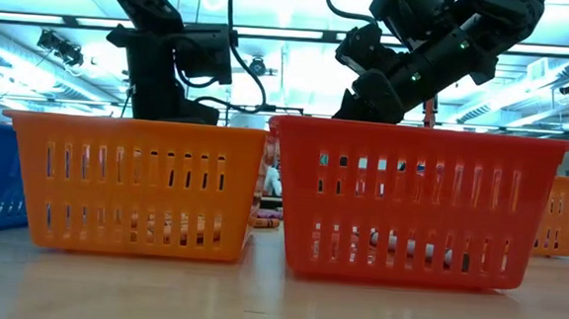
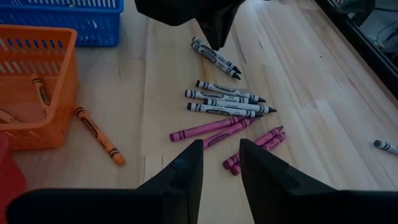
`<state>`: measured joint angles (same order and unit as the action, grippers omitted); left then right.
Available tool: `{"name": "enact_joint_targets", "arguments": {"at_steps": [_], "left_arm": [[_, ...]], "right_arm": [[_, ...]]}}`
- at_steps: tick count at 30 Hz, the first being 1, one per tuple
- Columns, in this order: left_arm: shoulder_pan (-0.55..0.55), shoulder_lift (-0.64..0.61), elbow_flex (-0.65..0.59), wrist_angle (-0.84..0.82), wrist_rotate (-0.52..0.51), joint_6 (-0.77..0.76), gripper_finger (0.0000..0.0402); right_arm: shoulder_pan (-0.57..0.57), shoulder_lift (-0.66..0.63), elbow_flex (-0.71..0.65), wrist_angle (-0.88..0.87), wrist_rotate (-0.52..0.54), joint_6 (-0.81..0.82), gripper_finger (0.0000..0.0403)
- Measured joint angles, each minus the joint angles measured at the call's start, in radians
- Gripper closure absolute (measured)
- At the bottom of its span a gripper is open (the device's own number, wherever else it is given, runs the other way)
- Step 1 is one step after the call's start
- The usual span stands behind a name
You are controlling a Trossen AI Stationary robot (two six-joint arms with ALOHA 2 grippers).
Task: Sort crayons
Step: Put the black crayon into the blue bin
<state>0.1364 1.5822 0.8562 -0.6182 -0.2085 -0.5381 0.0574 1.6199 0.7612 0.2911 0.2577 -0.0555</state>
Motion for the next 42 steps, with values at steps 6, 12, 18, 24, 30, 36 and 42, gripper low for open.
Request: {"name": "enact_joint_targets", "arguments": {"at_steps": [6, 12, 18, 24, 30, 36, 42], "left_arm": [[0.0, 0.002, 0.0, 0.001, 0.0, 0.008, 0.0358], [0.0, 0.002, -0.036, 0.069, -0.001, 0.023, 0.0358], [0.0, -0.006, -0.106, 0.146, -0.01, -0.004, 0.0358], [0.001, -0.004, -0.107, 0.135, -0.003, 0.008, 0.0358], [0.002, -0.009, -0.105, 0.137, 0.004, 0.009, 0.0358], [0.002, -0.024, -0.082, 0.121, -0.001, 0.048, 0.0358], [0.008, -0.041, -0.075, 0.107, -0.031, 0.062, 0.0358]], "right_arm": [[0.0, 0.0, 0.0, 0.0, 0.0, 0.0, 0.0293], [0.0, 0.0, 0.0, 0.0, -0.013, 0.0, 0.0293], [0.0, 0.0, 0.0, 0.002, -0.016, 0.0, 0.0293], [0.0, 0.0, 0.0, 0.011, -0.016, 0.0, 0.0293], [0.0, 0.0, 0.0, 0.01, -0.017, 0.0, 0.0293], [0.0, 0.0, 0.0, 0.007, -0.017, 0.0, 0.0293], [0.0, 0.0, 0.0, 0.004, -0.017, 0.0, 0.0293]]}}
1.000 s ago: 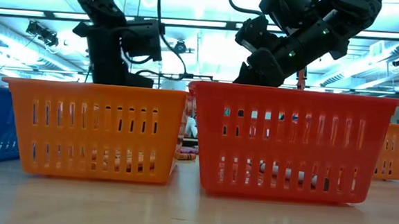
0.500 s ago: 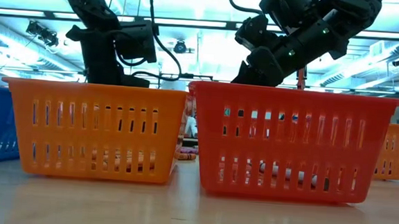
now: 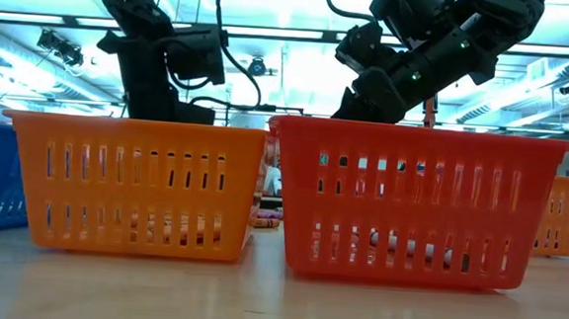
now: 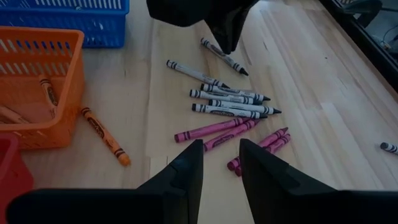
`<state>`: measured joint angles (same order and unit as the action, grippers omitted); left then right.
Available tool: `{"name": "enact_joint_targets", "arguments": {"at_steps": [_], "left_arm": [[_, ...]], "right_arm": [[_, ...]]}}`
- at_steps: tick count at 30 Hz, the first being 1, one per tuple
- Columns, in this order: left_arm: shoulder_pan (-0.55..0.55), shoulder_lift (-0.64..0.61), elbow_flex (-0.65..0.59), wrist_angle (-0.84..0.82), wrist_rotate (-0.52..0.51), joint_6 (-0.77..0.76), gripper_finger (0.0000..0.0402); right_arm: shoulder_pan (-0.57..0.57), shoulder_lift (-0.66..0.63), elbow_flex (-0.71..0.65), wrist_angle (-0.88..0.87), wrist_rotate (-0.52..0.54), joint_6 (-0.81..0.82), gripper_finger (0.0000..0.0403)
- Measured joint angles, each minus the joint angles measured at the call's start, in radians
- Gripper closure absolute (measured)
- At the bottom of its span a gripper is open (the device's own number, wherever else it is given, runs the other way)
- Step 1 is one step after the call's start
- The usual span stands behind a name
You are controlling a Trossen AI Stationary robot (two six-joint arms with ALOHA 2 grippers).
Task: Sort crayons
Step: Put the black crayon into the blue bin
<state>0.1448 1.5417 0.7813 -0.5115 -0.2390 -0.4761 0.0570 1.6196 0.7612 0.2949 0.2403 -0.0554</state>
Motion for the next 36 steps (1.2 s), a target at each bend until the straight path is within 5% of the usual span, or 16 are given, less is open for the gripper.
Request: {"name": "enact_joint_targets", "arguments": {"at_steps": [25, 36], "left_arm": [[-0.002, -0.009, -0.096, 0.121, -0.003, 0.017, 0.0358], [-0.001, -0.01, -0.108, 0.107, 0.139, 0.069, 0.0358]], "right_arm": [[0.0, 0.0, 0.0, 0.003, 0.0, 0.0, 0.0293], [0.001, 0.0, 0.0, 0.003, -0.007, 0.0, 0.0293]]}}
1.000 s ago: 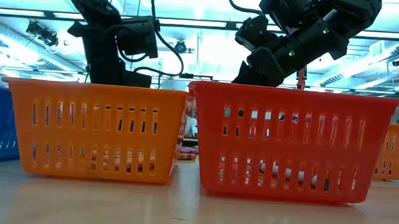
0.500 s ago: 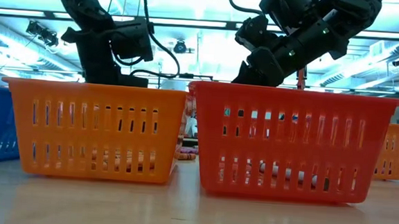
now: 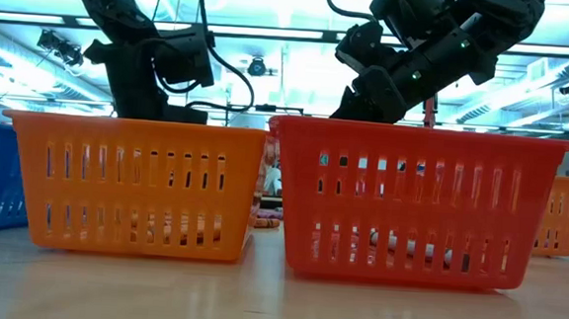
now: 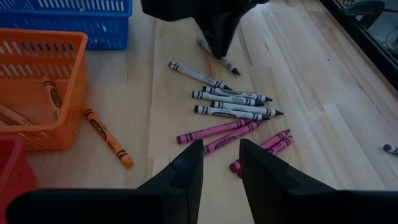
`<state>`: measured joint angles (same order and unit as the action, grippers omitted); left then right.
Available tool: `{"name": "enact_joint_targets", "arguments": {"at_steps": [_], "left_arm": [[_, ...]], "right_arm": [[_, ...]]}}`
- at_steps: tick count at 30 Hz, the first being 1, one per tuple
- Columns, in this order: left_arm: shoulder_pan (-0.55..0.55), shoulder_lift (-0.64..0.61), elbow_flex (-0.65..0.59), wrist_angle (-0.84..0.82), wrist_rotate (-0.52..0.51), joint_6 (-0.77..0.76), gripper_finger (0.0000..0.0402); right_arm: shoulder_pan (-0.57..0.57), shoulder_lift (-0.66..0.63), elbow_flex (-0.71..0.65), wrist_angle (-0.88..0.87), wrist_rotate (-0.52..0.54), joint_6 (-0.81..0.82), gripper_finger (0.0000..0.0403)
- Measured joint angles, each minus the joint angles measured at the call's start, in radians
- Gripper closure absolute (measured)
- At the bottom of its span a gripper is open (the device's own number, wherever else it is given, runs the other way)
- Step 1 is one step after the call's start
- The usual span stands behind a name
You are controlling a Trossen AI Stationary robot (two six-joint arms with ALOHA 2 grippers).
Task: Sort crayons
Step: Put the black crayon into the blue bin
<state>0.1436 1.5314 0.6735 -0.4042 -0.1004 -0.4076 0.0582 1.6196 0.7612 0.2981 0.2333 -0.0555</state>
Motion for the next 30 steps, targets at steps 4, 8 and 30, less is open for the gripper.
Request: {"name": "enact_joint_targets", "arguments": {"at_steps": [4, 8, 30], "left_arm": [[0.0, 0.0, -0.001, -0.001, 0.04, 0.03, 0.0358], [-0.001, 0.002, -0.002, 0.0, 0.038, 0.084, 0.0358], [-0.057, -0.107, 0.041, -0.093, 0.001, 0.106, 0.0336]], "right_arm": [[0.0, 0.0, 0.0, 0.001, 0.0, 0.0, 0.0293], [0.0, 0.0, 0.0, 0.002, -0.001, 0.0, 0.0293], [0.0, 0.0, 0.0, 0.009, -0.002, 0.0, 0.0293]]}}
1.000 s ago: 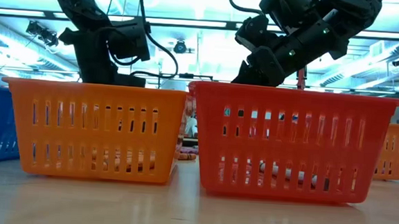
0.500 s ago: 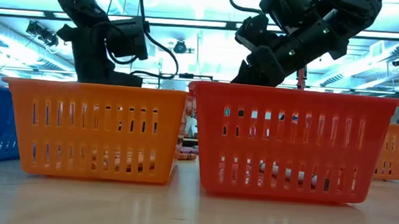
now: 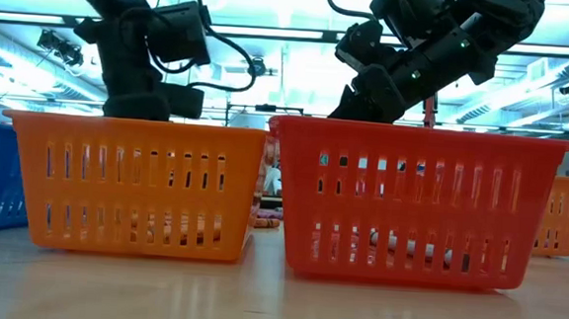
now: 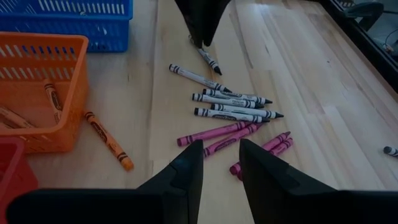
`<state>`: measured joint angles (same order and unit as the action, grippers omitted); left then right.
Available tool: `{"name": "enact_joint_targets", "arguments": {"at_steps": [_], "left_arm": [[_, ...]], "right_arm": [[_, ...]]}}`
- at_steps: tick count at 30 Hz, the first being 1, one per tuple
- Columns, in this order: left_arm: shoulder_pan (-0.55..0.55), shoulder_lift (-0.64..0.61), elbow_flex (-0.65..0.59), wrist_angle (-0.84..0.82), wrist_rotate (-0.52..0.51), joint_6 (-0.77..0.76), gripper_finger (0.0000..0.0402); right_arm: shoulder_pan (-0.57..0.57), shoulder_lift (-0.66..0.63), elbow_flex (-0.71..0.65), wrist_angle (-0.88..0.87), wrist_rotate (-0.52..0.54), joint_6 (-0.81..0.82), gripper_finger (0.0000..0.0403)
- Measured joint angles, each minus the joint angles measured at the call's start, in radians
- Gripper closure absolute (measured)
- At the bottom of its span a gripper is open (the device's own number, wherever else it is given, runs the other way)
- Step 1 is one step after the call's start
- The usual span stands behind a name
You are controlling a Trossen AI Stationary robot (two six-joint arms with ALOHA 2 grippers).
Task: Sort crayons
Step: Put the black crayon into the blue bin
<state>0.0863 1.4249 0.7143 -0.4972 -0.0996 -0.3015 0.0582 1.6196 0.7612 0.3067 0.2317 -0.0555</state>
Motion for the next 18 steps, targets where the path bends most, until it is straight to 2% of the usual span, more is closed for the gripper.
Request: {"name": "enact_joint_targets", "arguments": {"at_steps": [11, 14, 18], "left_arm": [[-0.009, 0.106, -0.002, 0.018, -0.035, -0.002, 0.0265], [-0.009, 0.117, 0.0, 0.018, -0.036, -0.003, 0.0269], [-0.013, 0.116, 0.0, 0.018, -0.036, -0.003, 0.0297]], "right_arm": [[0.001, 0.0, 0.0, 0.007, -0.018, 0.0, 0.0293], [0.001, 0.0, 0.0, 0.006, -0.019, 0.0, 0.0293], [0.001, 0.0, 0.0, 0.006, -0.019, 0.0, 0.0293]]}}
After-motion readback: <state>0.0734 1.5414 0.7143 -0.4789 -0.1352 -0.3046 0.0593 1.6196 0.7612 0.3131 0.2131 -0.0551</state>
